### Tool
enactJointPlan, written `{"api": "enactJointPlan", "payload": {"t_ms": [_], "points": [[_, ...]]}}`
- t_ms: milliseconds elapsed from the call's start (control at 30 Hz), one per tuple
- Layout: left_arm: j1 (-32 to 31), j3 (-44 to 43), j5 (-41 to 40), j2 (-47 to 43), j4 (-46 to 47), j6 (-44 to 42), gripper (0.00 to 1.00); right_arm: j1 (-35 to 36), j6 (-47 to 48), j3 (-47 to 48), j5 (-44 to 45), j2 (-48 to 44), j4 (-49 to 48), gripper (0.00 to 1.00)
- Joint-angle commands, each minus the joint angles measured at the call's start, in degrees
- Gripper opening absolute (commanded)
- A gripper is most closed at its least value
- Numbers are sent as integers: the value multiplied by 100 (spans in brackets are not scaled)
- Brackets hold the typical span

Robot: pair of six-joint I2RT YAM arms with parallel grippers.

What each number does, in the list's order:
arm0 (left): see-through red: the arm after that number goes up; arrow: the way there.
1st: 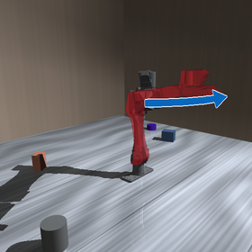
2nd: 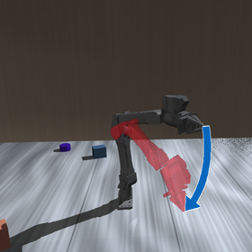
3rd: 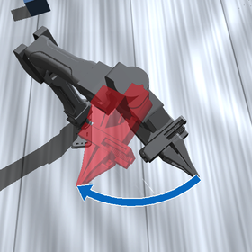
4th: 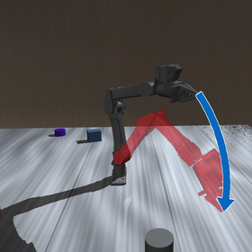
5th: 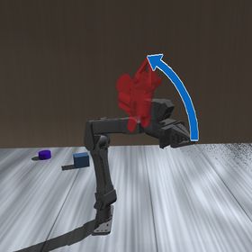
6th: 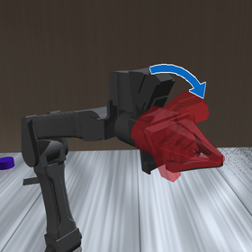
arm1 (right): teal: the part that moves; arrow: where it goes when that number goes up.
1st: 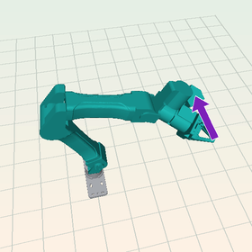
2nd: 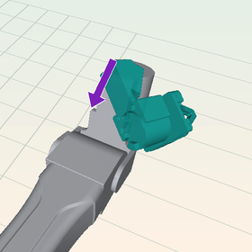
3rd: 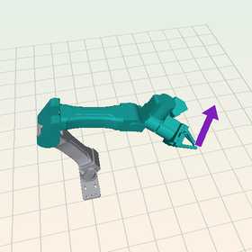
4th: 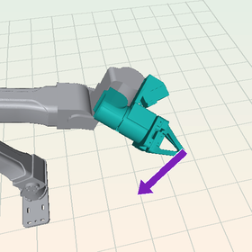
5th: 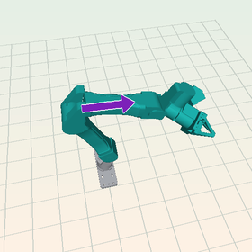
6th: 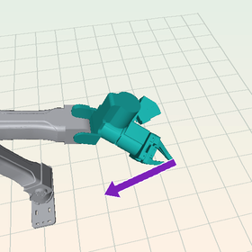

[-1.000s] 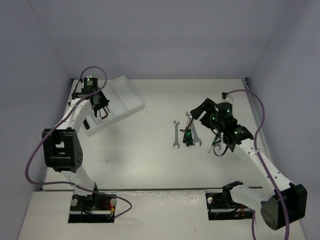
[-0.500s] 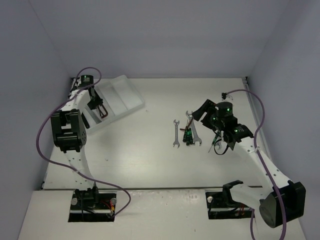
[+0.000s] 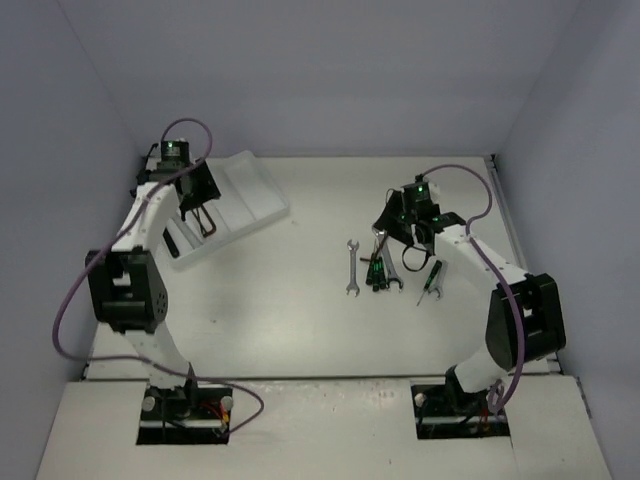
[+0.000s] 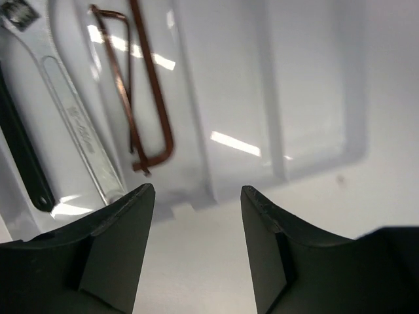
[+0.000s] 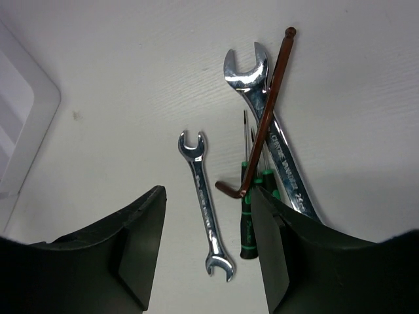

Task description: Sort the tools into containers

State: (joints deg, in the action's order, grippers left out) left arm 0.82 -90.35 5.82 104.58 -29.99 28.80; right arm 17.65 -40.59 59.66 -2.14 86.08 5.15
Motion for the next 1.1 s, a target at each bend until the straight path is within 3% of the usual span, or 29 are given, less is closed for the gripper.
{"api": "enactJointPlan", "payload": {"t_ms": [0,267,567,867,1067], "points": [[-778,422,512,-1641,84,-437,52,-30,34,702,417,858,57,48],[-1666,1692,1038,-3126,-283,-309,52,-16,-273,931,588,1798,409,41],[-1762,2433,1237,-3785,-429,-261,52,113,-380,826,675,2012,407,34],[-1778,2644,1323,-4038,-487,-253,52,298,-415,722,792,2141,416,20],[-1787,2706,1377,-4138,-490,-218,52,300,-320,722,915,1996,416,0]]}}
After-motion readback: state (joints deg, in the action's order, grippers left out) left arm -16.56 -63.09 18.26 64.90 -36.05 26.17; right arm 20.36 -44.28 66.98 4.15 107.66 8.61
